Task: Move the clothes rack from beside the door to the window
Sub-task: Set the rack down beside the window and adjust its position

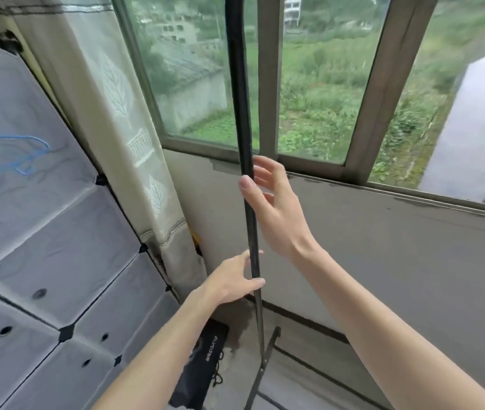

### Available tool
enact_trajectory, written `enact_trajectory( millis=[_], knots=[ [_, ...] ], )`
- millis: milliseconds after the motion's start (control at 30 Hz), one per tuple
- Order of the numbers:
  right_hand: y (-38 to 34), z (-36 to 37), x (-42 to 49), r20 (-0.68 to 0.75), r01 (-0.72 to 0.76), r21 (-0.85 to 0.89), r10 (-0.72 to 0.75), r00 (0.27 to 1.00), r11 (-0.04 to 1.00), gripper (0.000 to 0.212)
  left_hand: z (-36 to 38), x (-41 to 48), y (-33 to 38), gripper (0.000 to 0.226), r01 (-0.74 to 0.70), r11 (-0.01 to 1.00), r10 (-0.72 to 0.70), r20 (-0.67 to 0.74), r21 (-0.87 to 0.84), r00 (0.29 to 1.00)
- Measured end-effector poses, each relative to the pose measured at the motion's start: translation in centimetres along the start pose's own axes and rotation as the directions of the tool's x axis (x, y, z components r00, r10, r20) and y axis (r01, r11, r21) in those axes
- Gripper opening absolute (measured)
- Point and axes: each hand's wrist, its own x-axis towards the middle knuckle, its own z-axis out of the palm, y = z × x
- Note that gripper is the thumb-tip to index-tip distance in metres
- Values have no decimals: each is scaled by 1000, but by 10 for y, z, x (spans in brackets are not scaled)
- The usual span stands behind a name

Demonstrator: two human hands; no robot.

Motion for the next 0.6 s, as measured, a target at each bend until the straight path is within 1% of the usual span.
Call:
enact_trajectory(
  millis=[33,67,100,167,233,267,300,367,467,533,600],
  knots=[
    [-3,14,10,-47,9,25,-8,999,1000,56,-5,9,-2,31,-15,1000,15,28,7,1000],
    [-5,27,19,-109,18,65,-11,994,998,51,-9,18,-3,18,-41,999,41,53,9,998],
    [-6,37,26,-182,23,115,-1,983,993,50,-11,25,-3,19,-75,997,74,74,5,994],
    [-5,55,38,-337,21,154,33,941,988,57,-10,37,-9,26,-140,990,142,132,-20,981],
    [-3,64,52,-406,34,165,37,913,986,64,-12,45,-15,16,-167,985,172,161,-44,972],
    [-3,66,59,-411,38,173,37,911,984,68,-15,49,-18,7,-180,982,186,155,-52,970],
    [-4,67,66,-410,41,180,37,911,983,72,-17,53,-20,6,-188,981,193,145,-45,971],
    [-6,71,78,-398,35,188,44,916,982,77,-25,62,-24,14,-185,982,188,118,-33,975],
    [-3,81,92,-372,26,218,58,926,976,79,-38,74,-32,16,-186,982,187,88,-10,979],
    [0,87,103,-347,12,221,67,936,975,78,-45,81,-39,16,-179,984,179,66,-8,982],
    [2,94,113,-333,-2,211,74,940,977,69,-50,86,-44,15,-176,984,176,45,-13,983]
  ],
)
